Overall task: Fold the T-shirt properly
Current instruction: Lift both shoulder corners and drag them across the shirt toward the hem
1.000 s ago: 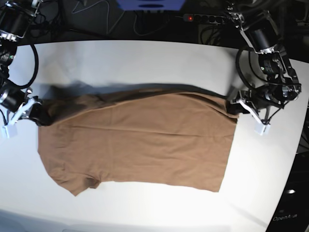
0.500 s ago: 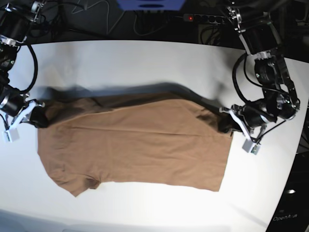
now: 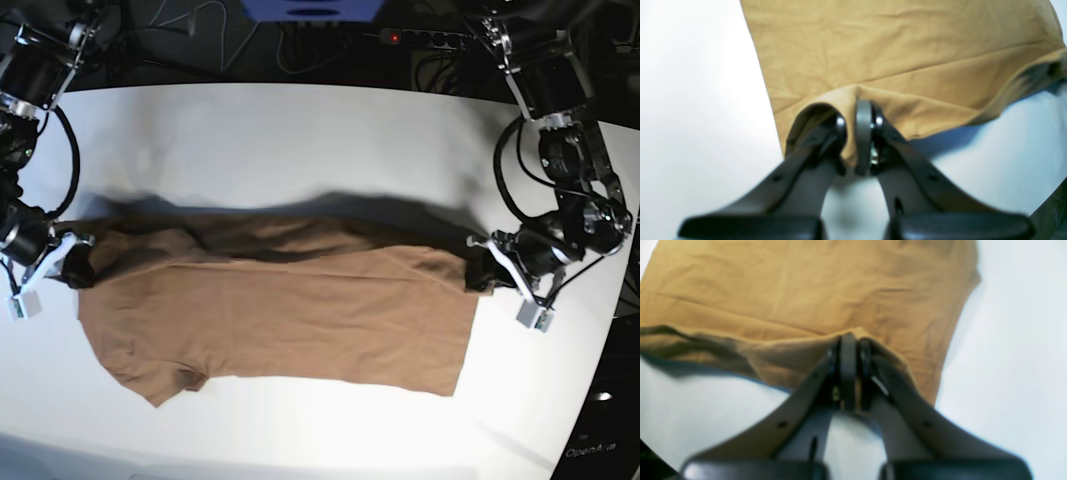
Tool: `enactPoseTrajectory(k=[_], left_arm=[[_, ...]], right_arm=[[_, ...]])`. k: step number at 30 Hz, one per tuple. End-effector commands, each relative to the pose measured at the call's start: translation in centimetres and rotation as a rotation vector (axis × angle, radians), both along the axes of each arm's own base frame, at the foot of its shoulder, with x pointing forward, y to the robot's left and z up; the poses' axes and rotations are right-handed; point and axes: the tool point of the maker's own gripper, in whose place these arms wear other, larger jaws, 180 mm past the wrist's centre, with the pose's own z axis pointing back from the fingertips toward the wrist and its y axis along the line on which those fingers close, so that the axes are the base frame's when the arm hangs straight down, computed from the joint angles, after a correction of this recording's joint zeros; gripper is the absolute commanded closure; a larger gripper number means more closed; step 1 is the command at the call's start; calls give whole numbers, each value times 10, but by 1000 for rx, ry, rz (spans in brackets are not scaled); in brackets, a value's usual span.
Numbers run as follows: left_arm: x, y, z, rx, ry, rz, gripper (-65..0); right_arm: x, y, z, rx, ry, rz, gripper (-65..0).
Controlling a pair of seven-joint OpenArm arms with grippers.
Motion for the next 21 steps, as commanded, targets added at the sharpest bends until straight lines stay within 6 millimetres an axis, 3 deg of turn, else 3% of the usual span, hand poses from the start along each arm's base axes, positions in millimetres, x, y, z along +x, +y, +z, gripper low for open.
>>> enactPoseTrajectory(k=[1,11,17,21], left_arm=[[16,3,23,-8,-79,3,-34],[26,15,23,90,-93,35,-34],[27,28,9,173,-69,65,-34],[36,34,-1,186,-57,86,-34]], right_arm=[[13,-5,24,-13,-82,7,-7],[29,21,32,-8,-149,84,-7],[30,9,28,-83,-143,63,-7],[31,13,20,-114,-145,63,-7]])
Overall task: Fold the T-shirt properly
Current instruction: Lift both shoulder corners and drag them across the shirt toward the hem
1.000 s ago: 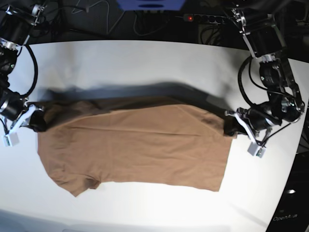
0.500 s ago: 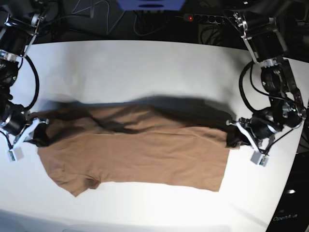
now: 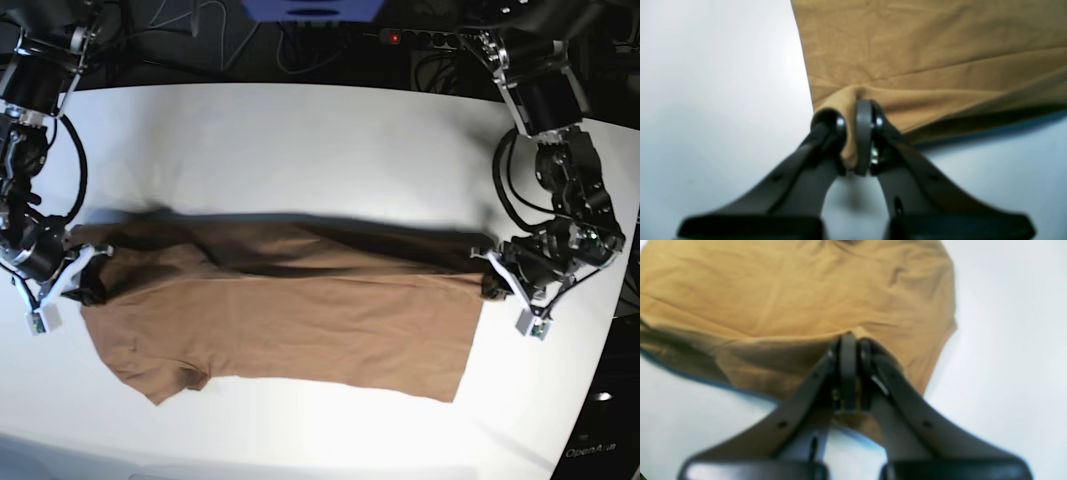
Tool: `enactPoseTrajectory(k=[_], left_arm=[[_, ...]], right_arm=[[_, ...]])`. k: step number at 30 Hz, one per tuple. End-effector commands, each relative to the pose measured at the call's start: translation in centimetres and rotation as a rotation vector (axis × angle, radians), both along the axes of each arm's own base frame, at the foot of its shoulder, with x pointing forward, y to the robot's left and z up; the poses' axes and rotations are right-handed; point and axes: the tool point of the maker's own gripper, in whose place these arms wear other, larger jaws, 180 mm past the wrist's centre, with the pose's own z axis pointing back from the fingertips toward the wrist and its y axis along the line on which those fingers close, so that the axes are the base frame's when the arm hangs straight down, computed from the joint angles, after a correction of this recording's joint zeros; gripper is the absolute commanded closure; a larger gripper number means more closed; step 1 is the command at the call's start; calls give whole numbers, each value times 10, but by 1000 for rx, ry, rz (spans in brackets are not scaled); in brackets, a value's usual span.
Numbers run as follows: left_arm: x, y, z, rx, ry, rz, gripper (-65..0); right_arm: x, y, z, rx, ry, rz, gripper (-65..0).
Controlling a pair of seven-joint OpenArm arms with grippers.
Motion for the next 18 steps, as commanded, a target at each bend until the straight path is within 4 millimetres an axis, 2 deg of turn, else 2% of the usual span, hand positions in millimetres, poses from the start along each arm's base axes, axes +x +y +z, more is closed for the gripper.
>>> enactPoseTrajectory(k=[1,5,9,16,18], left_arm=[[17,4,19,-1,-70,4,-34],[23,3,18,-18,-74,9,-34],[32,0,28,-26,-101,2,-34],[41,-37,31,13,-100,-127,-33],[42,-41,31,16,-101,-140,-33]], right_arm=[[10,-4,20,-7,-71,3,-7],[5,-4,11,-32,-49,6,-7],[6,-4,9,-44,-54,1,-7],[1,-3,5,-38,-65,-1,-7],[3,-2,7,-30,-85,-1,-7]])
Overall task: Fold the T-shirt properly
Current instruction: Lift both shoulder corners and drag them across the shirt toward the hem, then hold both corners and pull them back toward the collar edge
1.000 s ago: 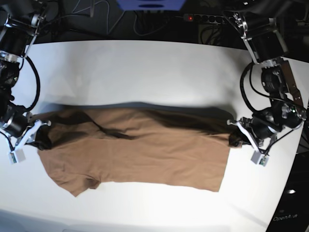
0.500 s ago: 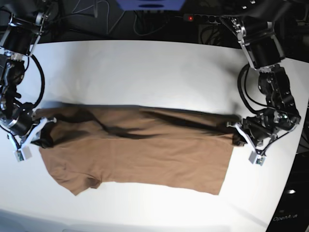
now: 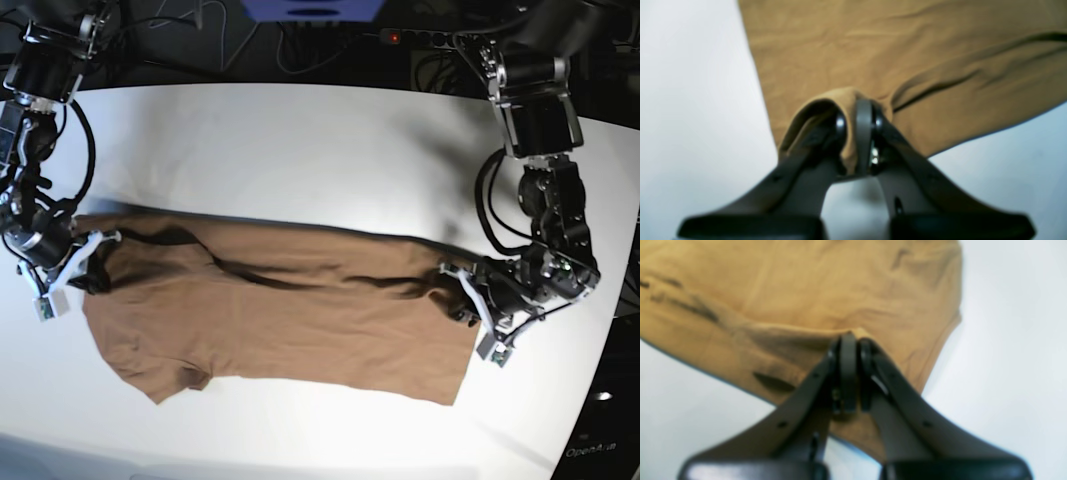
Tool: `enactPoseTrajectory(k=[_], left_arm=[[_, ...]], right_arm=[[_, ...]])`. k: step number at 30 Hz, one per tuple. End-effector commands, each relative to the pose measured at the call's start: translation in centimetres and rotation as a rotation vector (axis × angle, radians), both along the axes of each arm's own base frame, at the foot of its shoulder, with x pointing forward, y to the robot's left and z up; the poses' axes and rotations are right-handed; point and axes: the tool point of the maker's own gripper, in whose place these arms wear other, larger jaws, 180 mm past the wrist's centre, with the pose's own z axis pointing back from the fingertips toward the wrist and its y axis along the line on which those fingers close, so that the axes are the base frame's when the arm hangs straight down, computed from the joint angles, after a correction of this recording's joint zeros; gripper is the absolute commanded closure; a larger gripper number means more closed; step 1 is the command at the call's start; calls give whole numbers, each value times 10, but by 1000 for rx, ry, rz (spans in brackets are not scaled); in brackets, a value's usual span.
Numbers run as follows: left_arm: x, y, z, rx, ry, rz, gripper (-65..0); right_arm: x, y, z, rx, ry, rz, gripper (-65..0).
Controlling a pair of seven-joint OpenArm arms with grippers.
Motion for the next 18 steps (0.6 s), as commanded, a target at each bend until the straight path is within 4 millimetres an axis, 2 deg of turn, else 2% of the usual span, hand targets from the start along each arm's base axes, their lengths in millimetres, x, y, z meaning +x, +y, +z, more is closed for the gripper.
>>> enactPoseTrajectory(k=[1,3,7,12,18], left_arm=[[15,4,21,-10,-71,8,-33],[20,3,28,-20,-100,9,-33],[18,9,9,-36,-48,24,-33],[21,12,1,-68,-49,40,-33],[23,11,-5,-102,-54,52,-33]], right_arm=[[12,0,22,2,-78,15,-7],[13,4,22,5,-83,25,-7],[15,4,24,6,-92,25,-7],[19,4,30,14,-127,25,-7],[18,0,26,-21,-128,17,-7]])
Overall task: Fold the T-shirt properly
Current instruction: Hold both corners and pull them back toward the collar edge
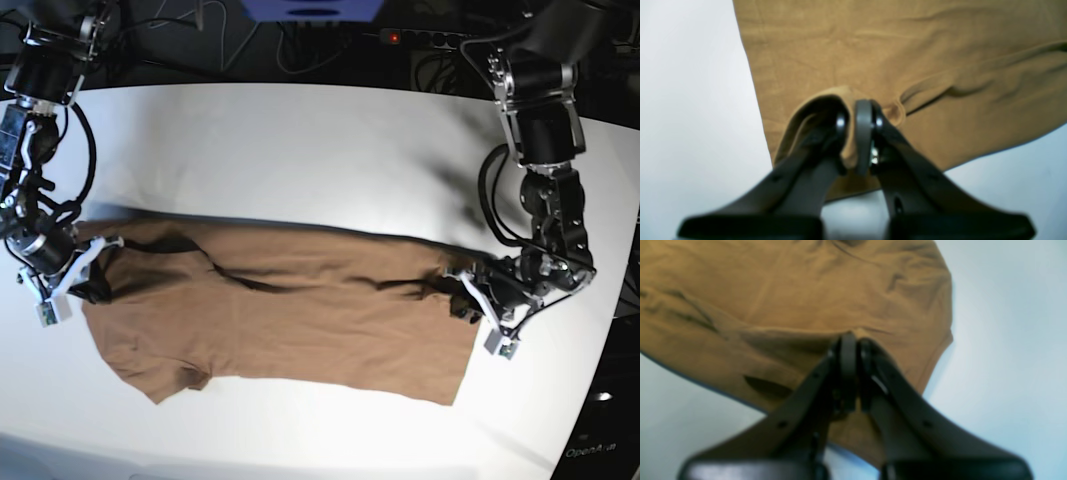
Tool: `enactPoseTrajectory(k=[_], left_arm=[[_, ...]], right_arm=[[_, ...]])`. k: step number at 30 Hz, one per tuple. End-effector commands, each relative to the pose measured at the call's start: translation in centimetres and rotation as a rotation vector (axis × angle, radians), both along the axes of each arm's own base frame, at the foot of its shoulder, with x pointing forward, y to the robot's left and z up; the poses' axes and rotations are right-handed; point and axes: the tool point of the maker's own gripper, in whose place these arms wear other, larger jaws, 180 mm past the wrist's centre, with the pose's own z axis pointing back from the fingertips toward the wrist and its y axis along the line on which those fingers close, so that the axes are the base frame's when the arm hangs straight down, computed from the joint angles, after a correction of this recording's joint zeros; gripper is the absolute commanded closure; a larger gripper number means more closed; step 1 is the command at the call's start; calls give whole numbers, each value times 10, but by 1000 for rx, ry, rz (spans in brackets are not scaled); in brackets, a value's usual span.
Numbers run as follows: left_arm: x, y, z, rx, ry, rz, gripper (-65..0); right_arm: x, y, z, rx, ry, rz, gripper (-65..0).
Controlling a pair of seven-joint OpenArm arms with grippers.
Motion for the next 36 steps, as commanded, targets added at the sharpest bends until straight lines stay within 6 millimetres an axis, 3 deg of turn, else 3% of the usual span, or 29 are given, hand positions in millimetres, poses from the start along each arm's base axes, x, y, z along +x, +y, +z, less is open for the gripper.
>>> enactPoseTrajectory(k=[1,9,22,27,36], left_arm=[[17,4,22,-14,-75,10,-33],[18,11,24,-8,-84,19,-33],[25,18,34,-21,-149,35,-33],[19,19,14,-45,-95,48,-33],[29,18,16,-84,-125,67,-33]], right_arm=[[9,-3,17,11,-65,3,-7],[9,-10,-1,59,-47,-25,-7],[10,19,-10,68,-33,54,-7],[6,23,-14,66,-47,69,-7],[6,19,-24,-28,-41,61,-7]])
